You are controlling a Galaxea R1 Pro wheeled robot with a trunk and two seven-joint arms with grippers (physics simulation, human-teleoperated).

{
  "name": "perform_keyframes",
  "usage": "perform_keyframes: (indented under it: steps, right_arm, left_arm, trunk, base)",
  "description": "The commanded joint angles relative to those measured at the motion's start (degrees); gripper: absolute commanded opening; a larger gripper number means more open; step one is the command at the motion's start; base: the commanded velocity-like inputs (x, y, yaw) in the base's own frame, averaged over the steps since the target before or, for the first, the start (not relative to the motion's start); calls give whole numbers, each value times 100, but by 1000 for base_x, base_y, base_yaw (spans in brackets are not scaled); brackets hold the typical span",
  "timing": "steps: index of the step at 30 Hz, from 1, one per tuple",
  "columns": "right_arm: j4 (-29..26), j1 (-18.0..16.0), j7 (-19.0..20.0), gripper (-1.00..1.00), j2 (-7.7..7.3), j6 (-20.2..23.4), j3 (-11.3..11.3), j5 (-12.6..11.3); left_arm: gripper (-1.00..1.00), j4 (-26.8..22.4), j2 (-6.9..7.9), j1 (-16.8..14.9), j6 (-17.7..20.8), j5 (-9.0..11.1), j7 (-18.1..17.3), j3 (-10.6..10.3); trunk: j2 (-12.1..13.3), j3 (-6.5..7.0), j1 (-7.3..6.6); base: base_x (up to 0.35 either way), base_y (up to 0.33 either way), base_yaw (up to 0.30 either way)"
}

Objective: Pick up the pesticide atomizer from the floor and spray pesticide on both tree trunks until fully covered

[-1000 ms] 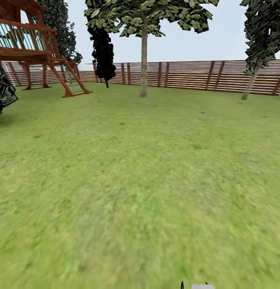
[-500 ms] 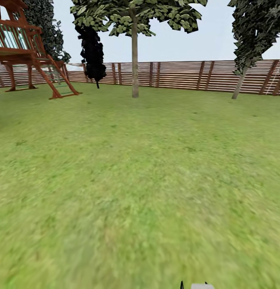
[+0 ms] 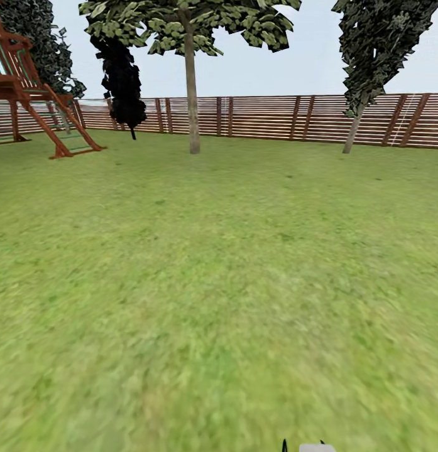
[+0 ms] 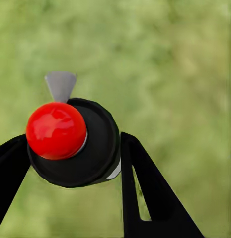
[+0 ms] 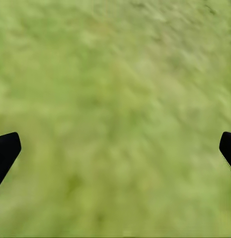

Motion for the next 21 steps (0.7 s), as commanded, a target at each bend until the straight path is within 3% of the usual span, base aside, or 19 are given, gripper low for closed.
perform_keyframes:
  steps: [1,21]
  right_arm:
    - [0,-1,0,100,0,0,0,0]
    - [-4,-2,0,100,0,0,2,5]
  left_arm:
    - [-100,0,0,0,1,2,-3,-1]
    - [-100,0,0,0,-4,3,-3,-2]
  trunk:
    - [0,0,0]
    - [0,0,0]
  base:
    - [339,0,-1]
    - [339,0,48]
